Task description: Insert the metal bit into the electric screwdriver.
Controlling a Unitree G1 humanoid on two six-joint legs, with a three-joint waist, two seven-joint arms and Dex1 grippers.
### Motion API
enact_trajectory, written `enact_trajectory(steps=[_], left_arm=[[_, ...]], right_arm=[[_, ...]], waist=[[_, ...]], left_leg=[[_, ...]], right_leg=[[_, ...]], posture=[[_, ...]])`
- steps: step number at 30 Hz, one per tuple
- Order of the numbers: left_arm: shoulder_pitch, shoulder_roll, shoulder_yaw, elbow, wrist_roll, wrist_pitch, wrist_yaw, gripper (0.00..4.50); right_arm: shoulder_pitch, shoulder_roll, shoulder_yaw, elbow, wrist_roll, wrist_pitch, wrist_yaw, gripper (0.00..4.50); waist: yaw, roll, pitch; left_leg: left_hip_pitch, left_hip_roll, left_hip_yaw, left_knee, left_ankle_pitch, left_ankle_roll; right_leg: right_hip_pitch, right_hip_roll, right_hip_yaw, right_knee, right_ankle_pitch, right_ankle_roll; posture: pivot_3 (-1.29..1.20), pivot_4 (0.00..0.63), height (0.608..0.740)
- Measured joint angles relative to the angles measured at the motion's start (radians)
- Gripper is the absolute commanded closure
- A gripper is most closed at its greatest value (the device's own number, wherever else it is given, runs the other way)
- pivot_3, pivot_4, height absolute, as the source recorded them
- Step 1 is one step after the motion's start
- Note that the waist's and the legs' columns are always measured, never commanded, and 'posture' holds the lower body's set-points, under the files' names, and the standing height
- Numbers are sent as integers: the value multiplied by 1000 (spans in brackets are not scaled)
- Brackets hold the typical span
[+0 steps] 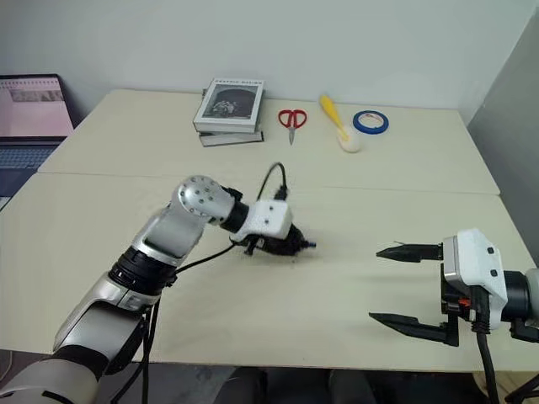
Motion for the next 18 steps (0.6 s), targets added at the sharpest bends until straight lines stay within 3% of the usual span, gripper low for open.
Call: enact_trajectory(steps=[6, 10, 18], left_arm=[[49, -119, 198, -34, -133, 179, 240, 2838], [118, -177, 249, -88, -179, 235, 362, 2838], [235, -339, 335, -102, -207, 61, 633, 2838]], right_arm=[[-60, 0, 11, 21, 28, 8, -37, 0], [-131, 1, 55, 43, 53, 13, -69, 0], [-286, 45, 217, 96, -2, 1, -171, 0]], waist=[[0, 0, 0], [0, 0, 0], [1, 0, 0]], left_leg=[[0, 0, 0, 0, 0, 0], [0, 0, -1, 0, 0, 0], [0, 0, 0, 0, 0, 0]], right_leg=[[0, 0, 0, 0, 0, 0], [0, 0, 0, 0, 0, 0], [0, 0, 0, 0, 1, 0]], posture=[[0, 150, 740], [0, 150, 740], [0, 150, 740]])
